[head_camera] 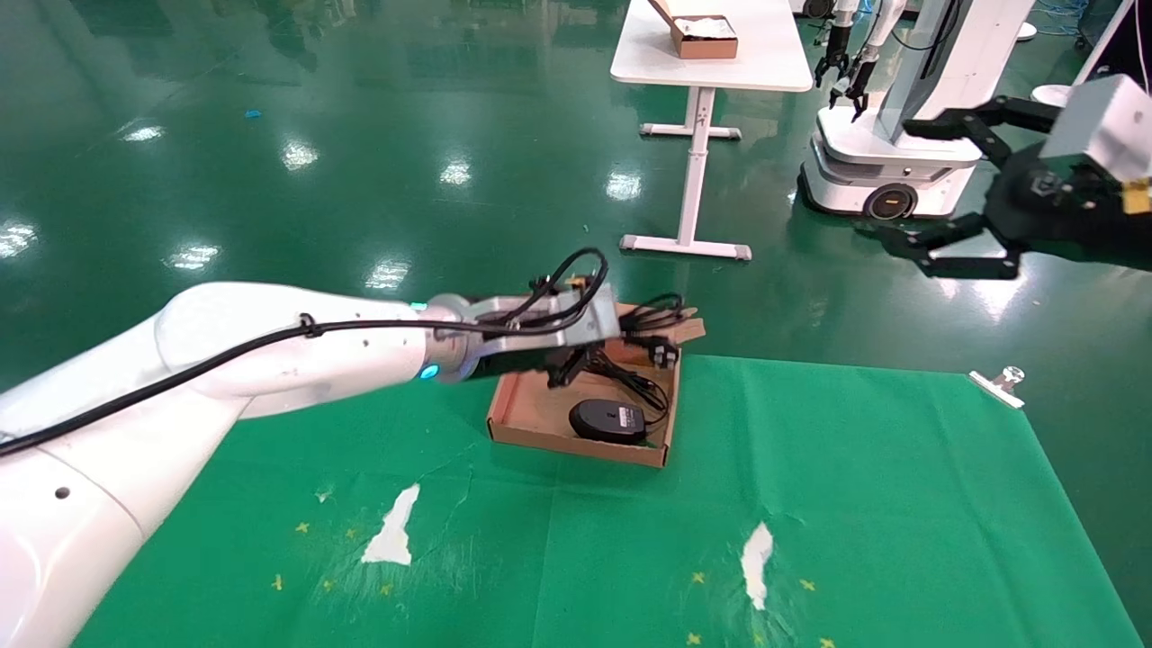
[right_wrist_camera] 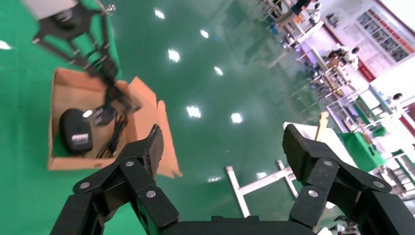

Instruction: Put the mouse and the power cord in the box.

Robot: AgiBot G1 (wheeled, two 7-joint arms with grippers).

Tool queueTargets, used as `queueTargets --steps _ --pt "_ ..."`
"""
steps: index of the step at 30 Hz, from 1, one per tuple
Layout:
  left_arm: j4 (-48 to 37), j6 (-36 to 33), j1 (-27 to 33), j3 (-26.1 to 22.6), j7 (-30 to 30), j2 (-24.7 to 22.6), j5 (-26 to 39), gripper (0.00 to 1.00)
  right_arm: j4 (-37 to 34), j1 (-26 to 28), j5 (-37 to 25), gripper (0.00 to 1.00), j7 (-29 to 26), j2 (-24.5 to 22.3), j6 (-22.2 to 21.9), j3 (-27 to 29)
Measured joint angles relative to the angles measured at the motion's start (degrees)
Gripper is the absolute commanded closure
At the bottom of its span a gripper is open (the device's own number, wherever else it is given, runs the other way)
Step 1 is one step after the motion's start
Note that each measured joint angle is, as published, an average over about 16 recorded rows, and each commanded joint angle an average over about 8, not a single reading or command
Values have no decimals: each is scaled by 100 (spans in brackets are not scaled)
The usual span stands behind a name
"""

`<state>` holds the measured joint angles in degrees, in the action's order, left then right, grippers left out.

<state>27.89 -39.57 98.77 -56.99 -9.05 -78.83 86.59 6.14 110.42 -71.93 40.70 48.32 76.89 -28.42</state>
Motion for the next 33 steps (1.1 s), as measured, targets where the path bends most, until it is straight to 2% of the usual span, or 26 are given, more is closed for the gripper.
queueTargets --steps 4,5,6,11,16,23,33 --pt "177 291 58 -346 214 -4 -20 12 11 53 -58 0 -87 -123 187 -43" --pt "205 350 70 -412 259 -4 -28 3 19 63 -75 0 -99 -144 219 -56" --pt "231 400 80 -469 301 -3 -38 0 26 72 -89 0 -111 -163 248 -66" --pt "341 504 65 -599 451 41 -122 0 55 97 -123 0 -145 -224 339 -91" --pt "517 367 -69 -481 532 197 -294 0 187 16 -70 0 -246 -265 384 -71" --pt "909 -112 -421 -38 670 602 -700 0 653 -330 145 0 -596 -338 406 19" --pt "1615 -980 -1057 759 922 1331 -1428 0 1731 -1137 651 0 -1402 -513 487 235"
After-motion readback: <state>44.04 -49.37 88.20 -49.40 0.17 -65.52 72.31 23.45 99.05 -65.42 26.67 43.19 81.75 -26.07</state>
